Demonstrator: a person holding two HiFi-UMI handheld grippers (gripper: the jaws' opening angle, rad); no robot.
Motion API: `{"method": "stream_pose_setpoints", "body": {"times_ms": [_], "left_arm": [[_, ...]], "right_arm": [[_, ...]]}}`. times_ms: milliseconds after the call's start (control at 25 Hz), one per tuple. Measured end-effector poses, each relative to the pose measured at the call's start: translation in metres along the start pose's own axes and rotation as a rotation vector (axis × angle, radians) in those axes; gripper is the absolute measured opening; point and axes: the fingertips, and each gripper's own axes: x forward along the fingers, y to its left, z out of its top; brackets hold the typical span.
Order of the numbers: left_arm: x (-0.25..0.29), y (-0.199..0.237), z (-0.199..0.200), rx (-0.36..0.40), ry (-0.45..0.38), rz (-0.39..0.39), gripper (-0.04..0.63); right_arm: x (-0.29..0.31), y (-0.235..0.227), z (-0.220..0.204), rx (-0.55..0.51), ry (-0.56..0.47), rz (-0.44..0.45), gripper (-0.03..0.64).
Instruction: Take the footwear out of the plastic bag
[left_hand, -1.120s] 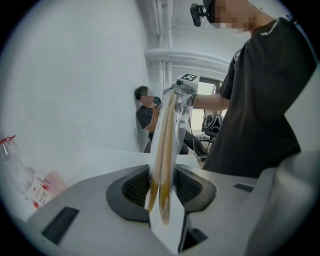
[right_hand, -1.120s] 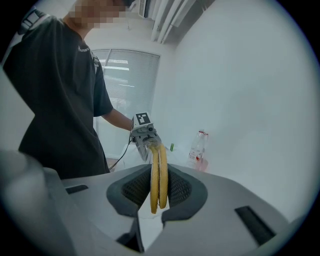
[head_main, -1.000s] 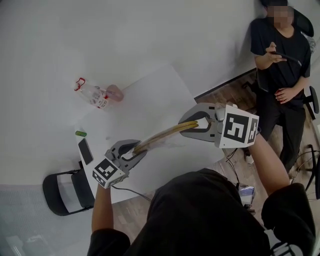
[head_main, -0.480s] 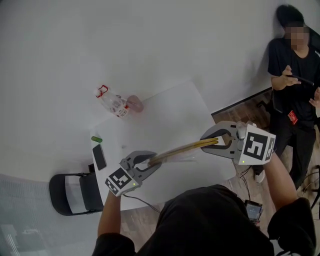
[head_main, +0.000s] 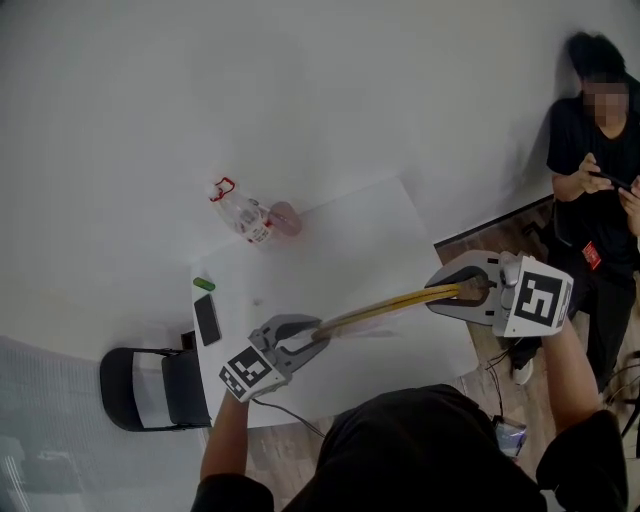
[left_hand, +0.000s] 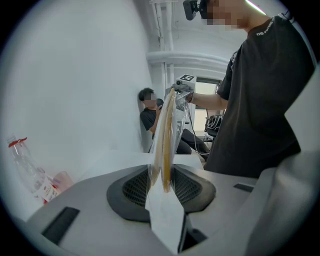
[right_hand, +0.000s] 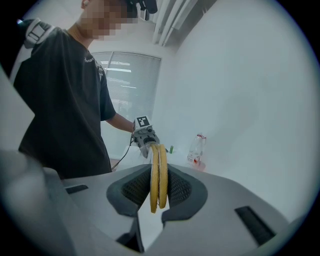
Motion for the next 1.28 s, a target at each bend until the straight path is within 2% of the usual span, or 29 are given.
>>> {"method": "stream_pose_setpoints", "body": {"times_ms": [200, 360, 600, 800, 1120, 1280], "left_arm": [[-0.012, 0.004, -0.016, -0.012, -0.005, 0.017, 0.119], [-0.022, 0.014, -0.026, -0.015, 0.002, 0.065, 0.070], [-0.020, 0.017, -0.026, -0.083, -0.004, 0.094, 0.043], [-0.028, 0.026, -0.031, -0.142, -0.041, 0.116, 0.043], [-0.045, 0.034, -0.044, -0.233, -0.076, 0.203, 0.041], [-0.048, 0.027, -0.047, -0.277, -0.093, 0.222, 0.041]], "right_arm": [[-0.002, -0.003, 0.003, 0.032, -0.019, -0.014, 0.072], [-0.010, -0.010, 0.006, 0.036, -0.039, -0.035, 0.071], [-0.038, -0.022, 0.005, 0.081, -0.059, -0.072, 0.071], [-0.048, -0.029, 0.002, 0.122, -0.033, -0.120, 0.072], [-0.070, -0.027, -0.006, 0.112, -0.037, -0.172, 0.072], [-0.082, -0.024, -0.006, 0.092, -0.054, -0.182, 0.072]]}}
